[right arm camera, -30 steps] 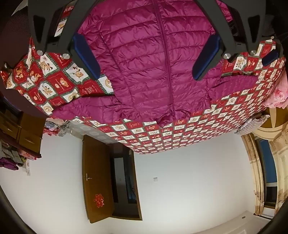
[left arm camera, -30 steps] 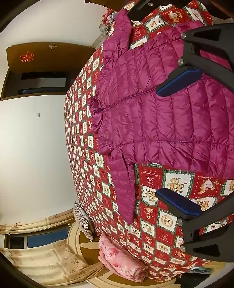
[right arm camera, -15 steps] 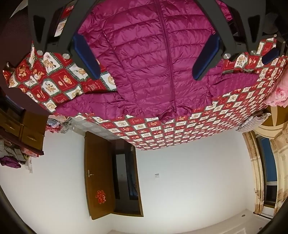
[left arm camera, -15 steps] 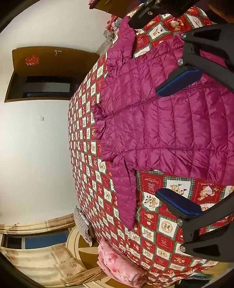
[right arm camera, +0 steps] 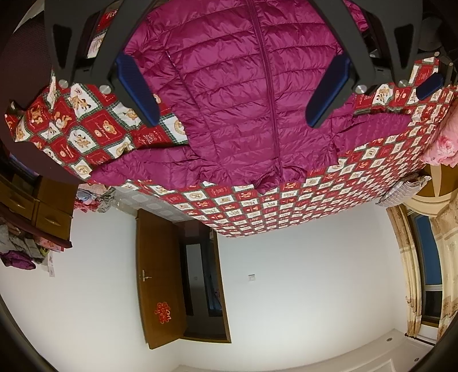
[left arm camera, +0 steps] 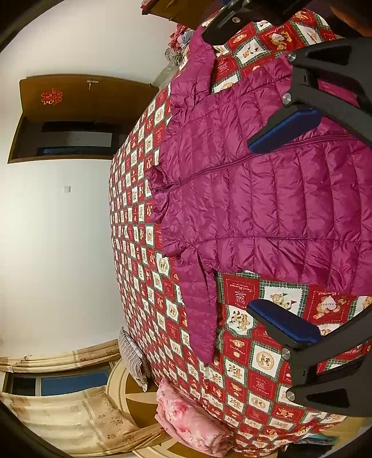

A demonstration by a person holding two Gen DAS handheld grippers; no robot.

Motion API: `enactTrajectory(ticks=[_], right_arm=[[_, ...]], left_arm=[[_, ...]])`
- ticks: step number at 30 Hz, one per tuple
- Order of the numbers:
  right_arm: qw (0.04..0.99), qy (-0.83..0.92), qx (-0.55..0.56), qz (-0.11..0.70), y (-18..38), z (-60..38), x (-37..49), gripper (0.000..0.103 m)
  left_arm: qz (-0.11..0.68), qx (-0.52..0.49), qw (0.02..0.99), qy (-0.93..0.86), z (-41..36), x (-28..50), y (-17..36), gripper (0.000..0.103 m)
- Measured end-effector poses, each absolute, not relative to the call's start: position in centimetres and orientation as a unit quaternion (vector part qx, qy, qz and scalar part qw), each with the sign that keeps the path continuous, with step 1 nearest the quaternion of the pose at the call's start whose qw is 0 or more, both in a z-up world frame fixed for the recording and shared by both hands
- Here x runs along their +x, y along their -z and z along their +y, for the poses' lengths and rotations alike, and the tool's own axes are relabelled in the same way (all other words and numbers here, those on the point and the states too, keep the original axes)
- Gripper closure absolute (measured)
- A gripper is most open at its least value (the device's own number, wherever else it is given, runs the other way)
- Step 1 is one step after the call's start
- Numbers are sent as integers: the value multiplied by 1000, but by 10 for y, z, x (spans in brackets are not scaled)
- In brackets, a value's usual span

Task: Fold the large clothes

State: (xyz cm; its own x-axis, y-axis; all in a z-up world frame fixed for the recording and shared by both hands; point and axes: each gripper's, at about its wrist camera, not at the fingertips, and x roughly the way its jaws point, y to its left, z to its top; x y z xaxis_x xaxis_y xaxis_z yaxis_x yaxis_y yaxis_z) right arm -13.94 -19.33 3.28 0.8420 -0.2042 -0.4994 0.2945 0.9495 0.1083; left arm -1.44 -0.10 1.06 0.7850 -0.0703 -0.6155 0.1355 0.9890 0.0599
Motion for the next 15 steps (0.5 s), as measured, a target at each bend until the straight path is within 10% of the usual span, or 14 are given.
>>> enactTrajectory(ticks=[15], right_arm=[[955, 129, 92, 249, -33, -194, -140, 0]], left_arm=[[321, 50, 944, 54, -3, -15, -12, 1]])
